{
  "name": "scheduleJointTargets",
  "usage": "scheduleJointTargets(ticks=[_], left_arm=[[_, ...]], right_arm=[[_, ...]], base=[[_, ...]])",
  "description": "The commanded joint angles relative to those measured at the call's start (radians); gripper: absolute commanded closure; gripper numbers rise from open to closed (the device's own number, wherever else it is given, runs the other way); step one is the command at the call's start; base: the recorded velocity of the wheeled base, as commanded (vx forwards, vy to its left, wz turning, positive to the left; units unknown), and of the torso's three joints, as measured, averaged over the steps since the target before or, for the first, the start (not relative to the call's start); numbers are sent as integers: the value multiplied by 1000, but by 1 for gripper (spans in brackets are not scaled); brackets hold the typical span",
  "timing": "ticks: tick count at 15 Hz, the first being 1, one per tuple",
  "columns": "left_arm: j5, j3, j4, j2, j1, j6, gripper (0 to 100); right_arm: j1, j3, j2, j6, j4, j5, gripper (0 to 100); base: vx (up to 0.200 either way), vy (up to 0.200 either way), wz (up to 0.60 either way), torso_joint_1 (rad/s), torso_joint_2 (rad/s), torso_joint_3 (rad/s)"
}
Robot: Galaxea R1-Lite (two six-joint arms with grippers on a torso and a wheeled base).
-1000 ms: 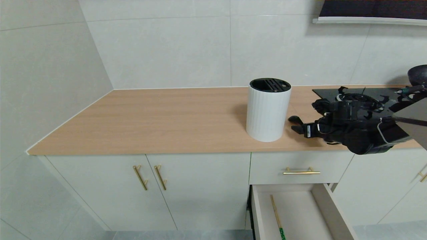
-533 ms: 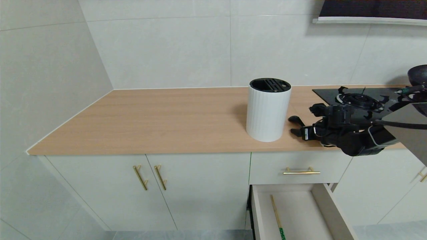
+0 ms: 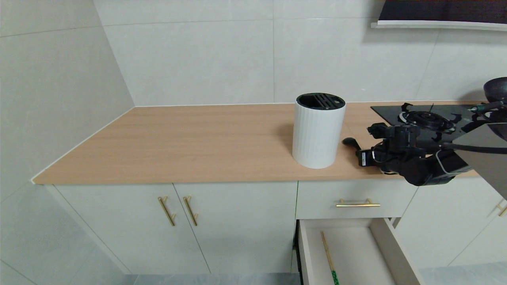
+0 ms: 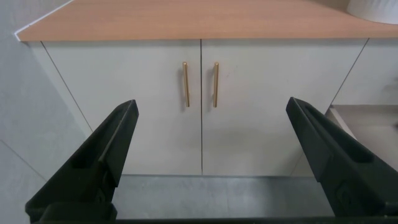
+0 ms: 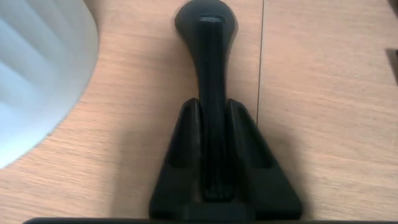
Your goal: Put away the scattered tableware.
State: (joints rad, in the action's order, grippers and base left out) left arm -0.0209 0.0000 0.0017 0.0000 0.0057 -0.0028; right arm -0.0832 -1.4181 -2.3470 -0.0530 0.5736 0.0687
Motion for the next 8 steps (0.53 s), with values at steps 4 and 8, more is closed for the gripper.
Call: scheduleJointTargets(ticks=[4,8], left_arm=[[-1,0,0,0,0,0,0],[-1,0,0,0,0,0,0]], right_arm=[[-1,1,2,-1,-3,-10,100],[-3,96,149,113,-21,-66,100]], base=[[0,0,0,0,0,0],[0,0,0,0,0,0]])
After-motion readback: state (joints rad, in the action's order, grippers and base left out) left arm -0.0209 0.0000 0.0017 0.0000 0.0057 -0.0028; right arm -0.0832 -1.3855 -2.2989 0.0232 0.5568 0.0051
